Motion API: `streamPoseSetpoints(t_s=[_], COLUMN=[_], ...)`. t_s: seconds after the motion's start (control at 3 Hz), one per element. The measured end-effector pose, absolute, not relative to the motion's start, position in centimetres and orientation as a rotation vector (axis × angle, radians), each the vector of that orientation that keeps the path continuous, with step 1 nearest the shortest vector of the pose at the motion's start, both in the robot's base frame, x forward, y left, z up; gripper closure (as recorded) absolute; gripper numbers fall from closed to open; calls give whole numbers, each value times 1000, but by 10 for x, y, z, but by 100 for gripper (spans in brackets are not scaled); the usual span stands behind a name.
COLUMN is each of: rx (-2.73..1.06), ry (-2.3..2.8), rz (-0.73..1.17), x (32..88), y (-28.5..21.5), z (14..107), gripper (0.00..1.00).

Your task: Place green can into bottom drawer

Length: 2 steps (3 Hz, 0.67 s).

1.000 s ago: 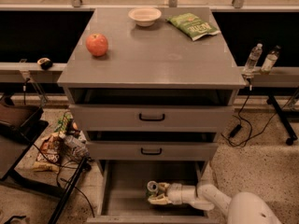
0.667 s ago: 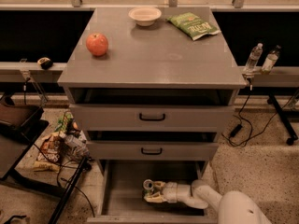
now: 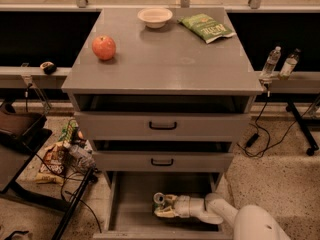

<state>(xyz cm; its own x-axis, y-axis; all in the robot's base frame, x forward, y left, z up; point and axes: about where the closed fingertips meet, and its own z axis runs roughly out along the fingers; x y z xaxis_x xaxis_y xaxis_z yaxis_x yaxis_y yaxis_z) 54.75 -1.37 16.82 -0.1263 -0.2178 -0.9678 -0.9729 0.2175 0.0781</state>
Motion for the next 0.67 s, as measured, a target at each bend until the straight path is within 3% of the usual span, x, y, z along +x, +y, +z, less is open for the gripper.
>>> streamPoseSetpoints(t_s=[0.33,0.67], rx=[-1164,-1164], ry=[1548,1548], rz=[1006,1007], x=[548,547], y=[-14,-14], z=[168,168], gripper=[20,0])
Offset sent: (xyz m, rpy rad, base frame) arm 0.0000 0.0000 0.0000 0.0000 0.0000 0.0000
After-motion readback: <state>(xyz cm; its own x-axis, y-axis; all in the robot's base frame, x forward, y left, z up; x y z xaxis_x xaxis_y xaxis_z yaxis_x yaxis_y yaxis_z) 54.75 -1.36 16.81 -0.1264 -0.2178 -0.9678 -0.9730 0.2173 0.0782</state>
